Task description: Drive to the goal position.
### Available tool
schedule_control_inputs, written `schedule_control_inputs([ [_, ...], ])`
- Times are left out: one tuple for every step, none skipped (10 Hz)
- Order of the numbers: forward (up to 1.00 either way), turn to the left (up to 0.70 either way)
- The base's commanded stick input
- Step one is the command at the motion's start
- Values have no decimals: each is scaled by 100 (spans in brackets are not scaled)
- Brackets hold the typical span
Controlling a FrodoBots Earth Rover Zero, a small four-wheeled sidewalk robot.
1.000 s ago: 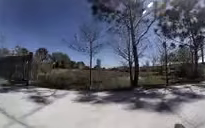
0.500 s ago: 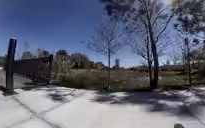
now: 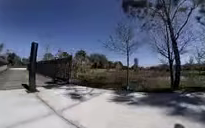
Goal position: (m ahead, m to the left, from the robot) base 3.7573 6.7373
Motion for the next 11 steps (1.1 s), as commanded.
schedule_control_inputs([
  [0,23],
  [0,0],
  [0,0],
  [0,0],
  [0,0],
  [0,0],
  [0,0],
  [0,0],
  [0,0],
  [0,0],
  [15,0],
])
